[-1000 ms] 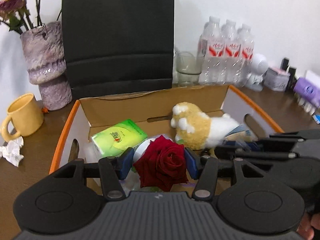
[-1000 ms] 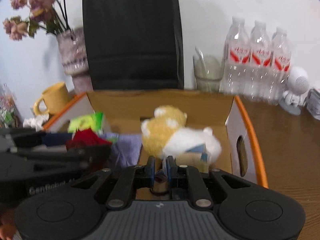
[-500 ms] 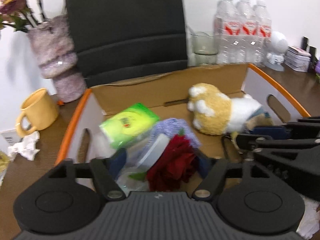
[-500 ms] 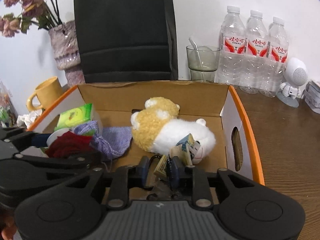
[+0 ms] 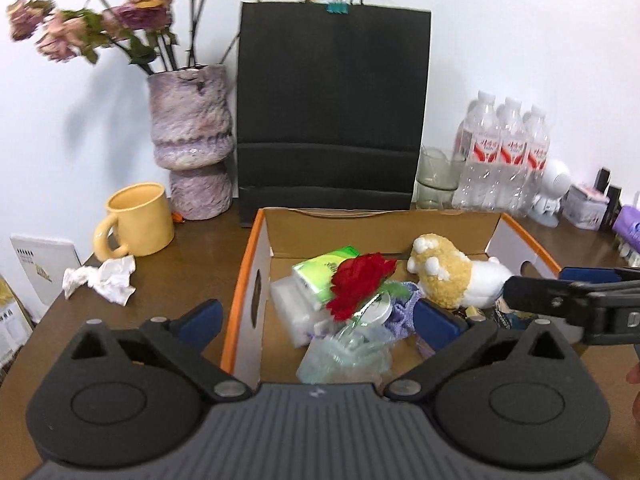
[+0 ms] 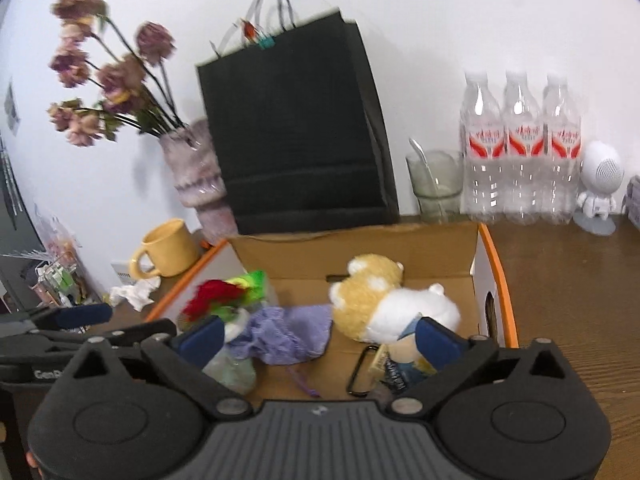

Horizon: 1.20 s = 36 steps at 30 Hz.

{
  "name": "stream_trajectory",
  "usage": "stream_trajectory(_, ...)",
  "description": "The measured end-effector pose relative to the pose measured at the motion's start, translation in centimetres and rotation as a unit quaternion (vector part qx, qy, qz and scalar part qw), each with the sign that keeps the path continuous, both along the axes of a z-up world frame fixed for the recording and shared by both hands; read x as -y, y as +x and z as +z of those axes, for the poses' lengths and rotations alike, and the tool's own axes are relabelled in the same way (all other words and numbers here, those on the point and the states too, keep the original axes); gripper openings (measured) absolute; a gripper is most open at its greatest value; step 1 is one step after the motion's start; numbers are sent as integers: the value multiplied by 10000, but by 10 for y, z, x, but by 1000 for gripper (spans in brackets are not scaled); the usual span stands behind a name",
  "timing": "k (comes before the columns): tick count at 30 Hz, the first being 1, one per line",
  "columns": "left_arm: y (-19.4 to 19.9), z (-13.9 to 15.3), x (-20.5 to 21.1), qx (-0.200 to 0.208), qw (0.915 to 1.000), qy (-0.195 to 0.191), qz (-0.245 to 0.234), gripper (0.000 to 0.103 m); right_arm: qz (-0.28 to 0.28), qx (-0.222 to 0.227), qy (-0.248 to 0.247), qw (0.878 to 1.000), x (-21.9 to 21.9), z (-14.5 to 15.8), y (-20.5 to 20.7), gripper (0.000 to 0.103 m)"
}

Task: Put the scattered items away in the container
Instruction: 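Withdraw both grippers from the box toward the remaining items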

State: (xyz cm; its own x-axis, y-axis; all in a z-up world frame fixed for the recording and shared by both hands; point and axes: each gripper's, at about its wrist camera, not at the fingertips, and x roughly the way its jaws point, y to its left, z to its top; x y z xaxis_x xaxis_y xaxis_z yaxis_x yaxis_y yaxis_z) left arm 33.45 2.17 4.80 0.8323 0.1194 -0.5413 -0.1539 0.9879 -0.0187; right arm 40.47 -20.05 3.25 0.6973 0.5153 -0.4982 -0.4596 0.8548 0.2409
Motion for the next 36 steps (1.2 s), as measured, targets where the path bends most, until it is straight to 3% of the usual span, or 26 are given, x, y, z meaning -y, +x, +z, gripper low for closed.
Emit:
stream_trajectory(5,-39,-1,-8,212,9993,-317,5,103,-93,363,-239,9990,0,14,-44,103)
stream_trajectory(10,-80,-6,-12,450,9983,-362,35,103,-210,740,-334,9965,12,23,-92,103)
stream_trajectory(18,-133,-24,-6,602,9978,-263,-74,103,-573,885,-667,9922,31,-10,-155,103)
stream_trajectory(25,-144,-50,3,456,9986,-228,-123,103,-798,662,-1003,9895,31,-51,-167,103)
stream_trajectory(36,-151,-68,17,501,9984,126,-221,103,-631,489,-1125,9904,25,-69,-175,103)
